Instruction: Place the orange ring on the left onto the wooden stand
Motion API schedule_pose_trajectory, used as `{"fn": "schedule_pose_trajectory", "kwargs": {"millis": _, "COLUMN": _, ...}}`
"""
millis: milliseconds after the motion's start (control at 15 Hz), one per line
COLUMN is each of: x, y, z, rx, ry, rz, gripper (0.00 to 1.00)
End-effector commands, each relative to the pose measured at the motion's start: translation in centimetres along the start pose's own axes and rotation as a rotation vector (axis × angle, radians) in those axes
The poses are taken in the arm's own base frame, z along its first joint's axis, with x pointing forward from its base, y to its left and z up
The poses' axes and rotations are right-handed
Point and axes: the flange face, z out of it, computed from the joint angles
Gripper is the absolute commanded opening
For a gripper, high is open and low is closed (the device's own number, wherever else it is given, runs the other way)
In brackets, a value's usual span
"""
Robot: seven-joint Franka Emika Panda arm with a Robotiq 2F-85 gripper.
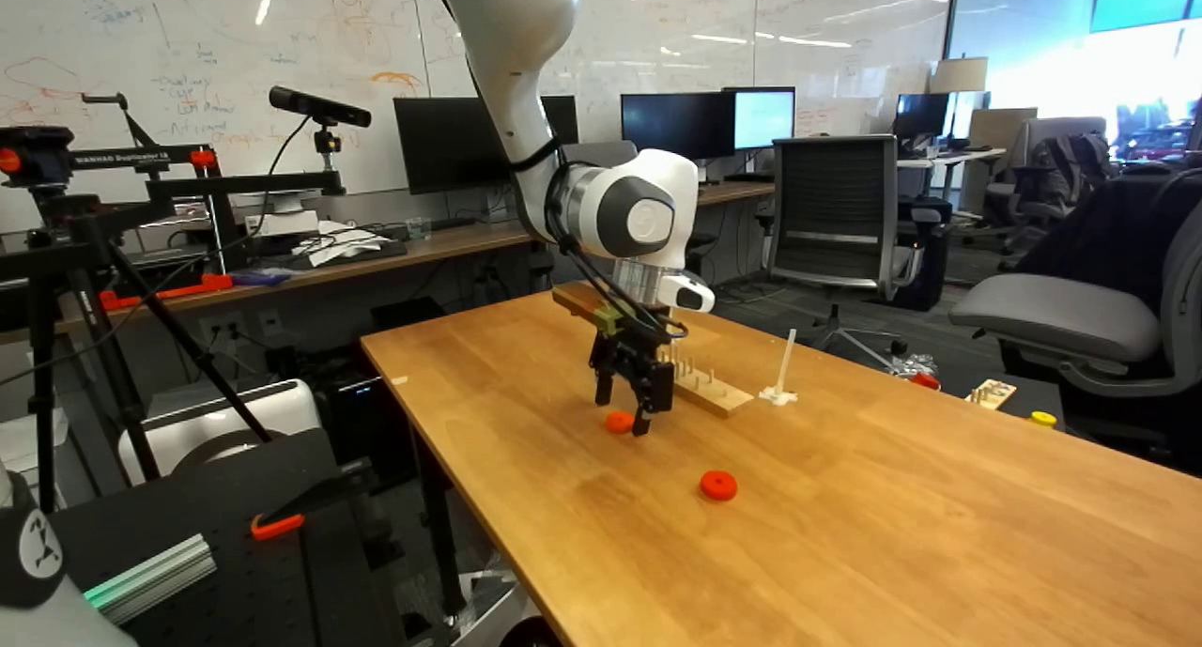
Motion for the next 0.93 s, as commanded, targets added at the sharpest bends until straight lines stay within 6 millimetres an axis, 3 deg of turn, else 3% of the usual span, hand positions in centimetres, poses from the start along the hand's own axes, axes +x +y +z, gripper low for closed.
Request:
{"fn": "schedule_pose_trajectory", "kwargs": {"millis": 0, "x": -0.4, "y": 0.1, "z": 0.2, "rx": 0.062, "ry": -0.005, "rz": -0.025, "gripper": 1.0}}
{"fn": "schedule_pose_trajectory", "kwargs": {"millis": 333, "x": -0.9, "y": 1.2, "z": 0.2, "rx": 0.085, "ry": -0.027, "rz": -0.018, "gripper": 1.0}}
{"fn": "schedule_pose_trajectory", "kwargs": {"millis": 400, "x": -1.0, "y": 1.4, "z": 0.2, "rx": 0.085, "ry": -0.034, "rz": -0.018, "gripper": 0.79}}
{"fn": "schedule_pose_trajectory", "kwargs": {"millis": 867, "x": -2.2, "y": 2.2, "z": -1.0, "rx": 0.101, "ry": -0.046, "rz": 0.011, "gripper": 0.27}}
